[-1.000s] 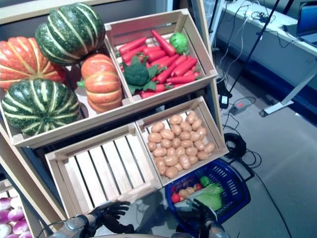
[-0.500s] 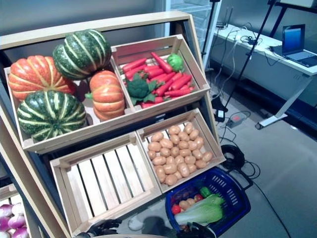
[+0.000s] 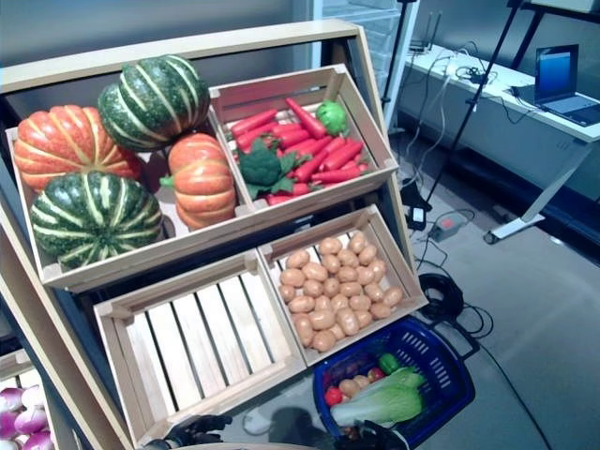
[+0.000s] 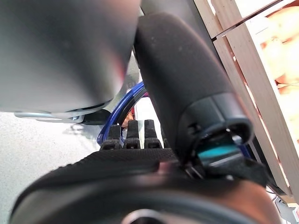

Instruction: Put vegetables into the basket

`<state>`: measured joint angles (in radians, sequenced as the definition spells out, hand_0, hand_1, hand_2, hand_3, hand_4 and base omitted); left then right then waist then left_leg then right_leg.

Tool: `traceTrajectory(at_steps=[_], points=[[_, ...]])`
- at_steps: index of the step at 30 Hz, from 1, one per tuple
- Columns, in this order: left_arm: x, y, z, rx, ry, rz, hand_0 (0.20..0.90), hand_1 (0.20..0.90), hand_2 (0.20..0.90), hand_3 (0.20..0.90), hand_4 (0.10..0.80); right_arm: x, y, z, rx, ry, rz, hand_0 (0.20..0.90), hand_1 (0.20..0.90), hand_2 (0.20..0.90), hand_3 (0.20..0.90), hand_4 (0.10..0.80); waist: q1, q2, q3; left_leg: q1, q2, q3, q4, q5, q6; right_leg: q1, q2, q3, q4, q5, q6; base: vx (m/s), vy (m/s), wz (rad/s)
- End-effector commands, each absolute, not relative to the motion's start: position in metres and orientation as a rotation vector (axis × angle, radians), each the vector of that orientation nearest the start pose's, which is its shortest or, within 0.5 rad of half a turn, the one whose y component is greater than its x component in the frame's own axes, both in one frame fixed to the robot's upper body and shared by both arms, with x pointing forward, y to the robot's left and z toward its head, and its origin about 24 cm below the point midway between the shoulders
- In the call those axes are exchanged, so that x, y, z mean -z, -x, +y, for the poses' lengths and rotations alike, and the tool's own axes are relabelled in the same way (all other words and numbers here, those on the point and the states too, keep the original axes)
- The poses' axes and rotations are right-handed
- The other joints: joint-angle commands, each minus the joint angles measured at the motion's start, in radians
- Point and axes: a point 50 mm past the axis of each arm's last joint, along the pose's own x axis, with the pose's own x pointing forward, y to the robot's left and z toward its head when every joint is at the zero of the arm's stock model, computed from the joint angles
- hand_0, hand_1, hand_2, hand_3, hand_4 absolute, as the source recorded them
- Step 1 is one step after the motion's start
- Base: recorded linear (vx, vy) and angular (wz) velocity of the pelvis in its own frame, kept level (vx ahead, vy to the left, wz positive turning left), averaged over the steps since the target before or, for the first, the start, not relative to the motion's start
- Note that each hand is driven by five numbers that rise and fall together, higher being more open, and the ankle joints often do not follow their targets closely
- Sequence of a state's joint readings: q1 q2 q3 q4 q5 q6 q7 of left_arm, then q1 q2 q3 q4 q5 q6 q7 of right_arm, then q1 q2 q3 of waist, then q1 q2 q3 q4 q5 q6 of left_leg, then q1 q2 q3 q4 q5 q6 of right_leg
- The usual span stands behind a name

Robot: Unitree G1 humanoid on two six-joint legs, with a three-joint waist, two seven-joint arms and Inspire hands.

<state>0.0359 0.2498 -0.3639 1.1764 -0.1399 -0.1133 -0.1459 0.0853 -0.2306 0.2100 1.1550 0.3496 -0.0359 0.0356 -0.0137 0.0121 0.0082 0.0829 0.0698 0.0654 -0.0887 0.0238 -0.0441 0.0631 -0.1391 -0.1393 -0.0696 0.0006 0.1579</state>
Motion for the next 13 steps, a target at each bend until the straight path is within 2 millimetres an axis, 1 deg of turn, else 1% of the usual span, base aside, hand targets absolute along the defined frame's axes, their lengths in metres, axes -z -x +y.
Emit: traceTrajectory(at_steps=[1, 13], points=[[0.1592, -0.1103, 0.2061, 0.149, -0.269, 1.092, 0.900, 0.900, 0.900, 0.900, 0.800, 0.1624, -0.0943, -0.2090, 0.121, 0.006, 1.116, 0.900, 0.900, 0.900, 0.900, 0.800, 0.007, -0.015, 0.016, -0.007, -0.028, -0.008, 0.007, -0.026, 0.018, 0.017, 0.018, -0.012, 0.021, 0.029, -0.055, 0.000, 0.000, 0.00], [0.1583, -0.1136, 0.2042, 0.161, -0.273, 1.077, 0.900, 0.900, 0.900, 0.900, 0.800, 0.1620, -0.0963, -0.2086, 0.117, -0.007, 1.111, 0.900, 0.900, 0.900, 0.900, 0.800, 0.007, -0.017, 0.020, -0.002, -0.026, -0.009, 0.006, -0.026, 0.017, 0.021, 0.017, -0.011, 0.021, 0.027, -0.054, 0.000, 0.000, 0.00]])
